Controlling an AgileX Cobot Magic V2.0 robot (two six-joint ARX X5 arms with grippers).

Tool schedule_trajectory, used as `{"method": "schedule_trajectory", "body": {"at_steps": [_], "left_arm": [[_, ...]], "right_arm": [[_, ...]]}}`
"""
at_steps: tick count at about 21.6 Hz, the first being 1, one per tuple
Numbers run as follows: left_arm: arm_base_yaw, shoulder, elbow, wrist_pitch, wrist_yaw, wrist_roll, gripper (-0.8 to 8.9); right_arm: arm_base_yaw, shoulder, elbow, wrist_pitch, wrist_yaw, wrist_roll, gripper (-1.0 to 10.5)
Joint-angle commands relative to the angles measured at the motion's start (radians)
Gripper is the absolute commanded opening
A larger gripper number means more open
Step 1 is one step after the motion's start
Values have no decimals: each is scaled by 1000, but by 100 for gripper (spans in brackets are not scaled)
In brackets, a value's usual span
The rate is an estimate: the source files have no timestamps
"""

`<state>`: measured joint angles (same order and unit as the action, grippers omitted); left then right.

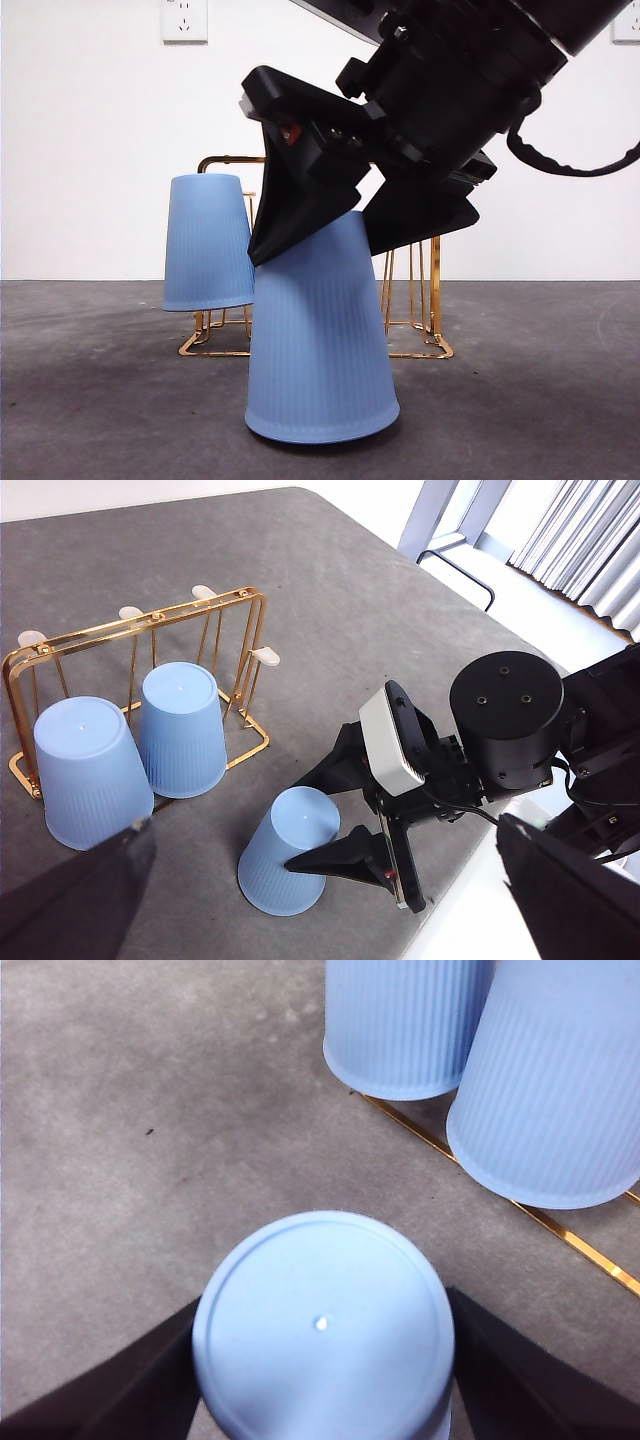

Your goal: The left arm pick up the left cup on cup holder and place it on desk, then the right arm insert the right cup into the first cup, and then the left arm insert the mid cup into the first cup

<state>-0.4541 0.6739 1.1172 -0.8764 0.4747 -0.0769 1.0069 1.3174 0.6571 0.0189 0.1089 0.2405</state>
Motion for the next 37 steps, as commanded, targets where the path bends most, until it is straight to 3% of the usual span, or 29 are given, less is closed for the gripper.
{"method": "schedule_trajectory", "body": {"at_steps": [1,6,11,14,18,29,37], "left_arm": [[-4,4,21,8,-1,10,564],[-4,6,21,9,-14,14,564],[-4,21,21,9,-147,18,564],[-4,64,21,10,-164,28,564],[-4,139,21,10,-164,42,563],[-4,324,21,50,-220,77,563],[3,526,21,169,-224,111,563]], "right_arm": [[12,10,9,14,4,15,371],[11,-49,44,-24,-8,43,455],[11,-231,261,-420,-71,-6,455],[11,-320,422,-660,-82,-47,455],[10,-410,554,-834,-80,-73,455],[9,-557,572,-903,48,-47,455],[9,-570,572,-937,58,-47,455]]}}
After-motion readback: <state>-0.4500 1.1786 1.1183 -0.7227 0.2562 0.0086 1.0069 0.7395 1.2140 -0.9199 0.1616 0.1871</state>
